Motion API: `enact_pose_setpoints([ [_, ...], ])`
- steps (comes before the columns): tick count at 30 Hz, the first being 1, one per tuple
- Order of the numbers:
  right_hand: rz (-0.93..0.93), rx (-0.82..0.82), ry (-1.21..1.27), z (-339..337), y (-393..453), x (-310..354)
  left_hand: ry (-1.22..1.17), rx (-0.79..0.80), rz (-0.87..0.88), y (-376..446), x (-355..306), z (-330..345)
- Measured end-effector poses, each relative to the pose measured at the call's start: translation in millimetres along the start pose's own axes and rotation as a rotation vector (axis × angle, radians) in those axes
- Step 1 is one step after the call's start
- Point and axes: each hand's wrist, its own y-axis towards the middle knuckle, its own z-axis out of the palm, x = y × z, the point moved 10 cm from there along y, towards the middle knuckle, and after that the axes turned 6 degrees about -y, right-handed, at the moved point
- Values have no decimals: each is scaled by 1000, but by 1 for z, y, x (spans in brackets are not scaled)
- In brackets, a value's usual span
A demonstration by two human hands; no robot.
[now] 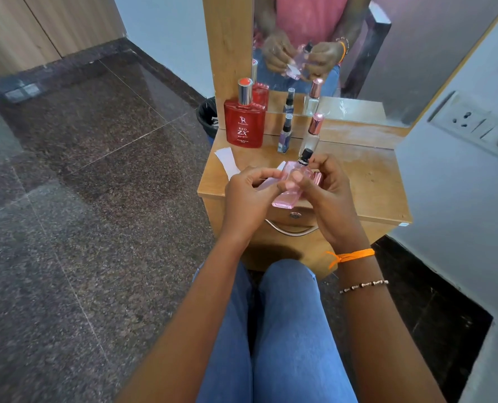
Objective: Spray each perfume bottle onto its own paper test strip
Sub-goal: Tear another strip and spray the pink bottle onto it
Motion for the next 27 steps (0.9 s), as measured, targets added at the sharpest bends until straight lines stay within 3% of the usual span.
enact_pose_setpoints([
  [4,127,48,260,-7,1,-18,-112,36,-38,1,0,2],
  [10,222,68,617,0,-12,-35,-84,47,-28,8,-6,10],
  [19,289,71,654,3,-19,-38,-105,-20,-159,9,14,11],
  [22,224,40,469,-5,-18,-32,-169,7,-241,8,22,14],
  [25,92,-84,-69,-25,-9,-15,-255,44,-344,5,30,18],
  [27,-38,-69,-397,-26,-3,1,-300,66,-404,2,35,22],
])
